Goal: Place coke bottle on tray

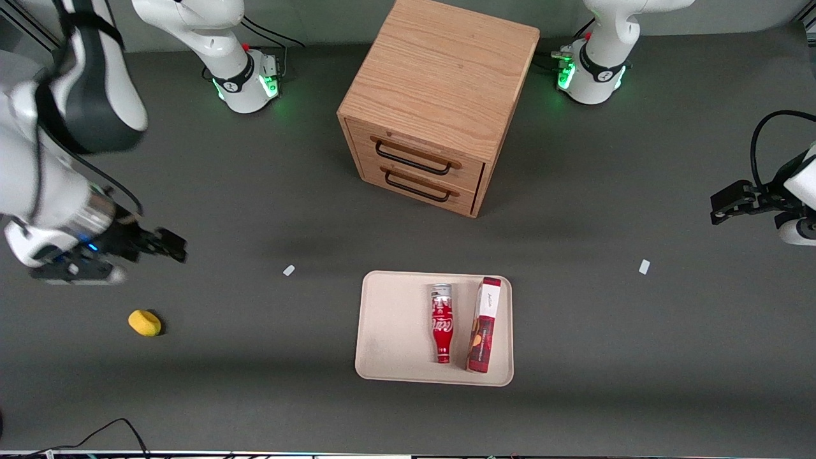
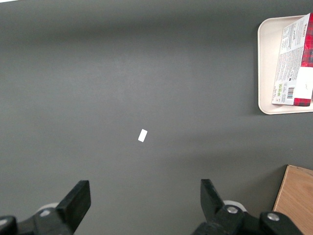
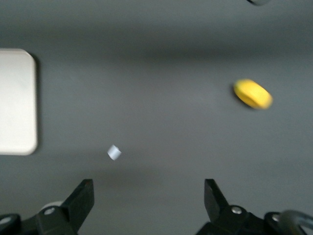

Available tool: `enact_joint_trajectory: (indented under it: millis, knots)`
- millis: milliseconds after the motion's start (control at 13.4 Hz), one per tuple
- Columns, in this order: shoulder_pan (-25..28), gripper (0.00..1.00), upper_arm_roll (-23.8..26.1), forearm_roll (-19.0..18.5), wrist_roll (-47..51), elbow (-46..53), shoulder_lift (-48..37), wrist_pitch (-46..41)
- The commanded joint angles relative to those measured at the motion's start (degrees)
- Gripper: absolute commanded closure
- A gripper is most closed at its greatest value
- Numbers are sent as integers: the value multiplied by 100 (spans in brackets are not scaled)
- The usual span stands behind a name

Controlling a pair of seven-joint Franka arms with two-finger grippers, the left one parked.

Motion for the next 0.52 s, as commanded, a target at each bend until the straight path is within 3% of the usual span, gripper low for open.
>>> enact_joint_trajectory:
  millis: [0, 223, 447]
  knots:
    - [37, 0, -407, 175, -234, -432, -922, -715]
    - [37, 0, -708, 175, -630, -405, -1257, -946]
    - [90, 0, -700, 157, -525, -54, -1012, -955]
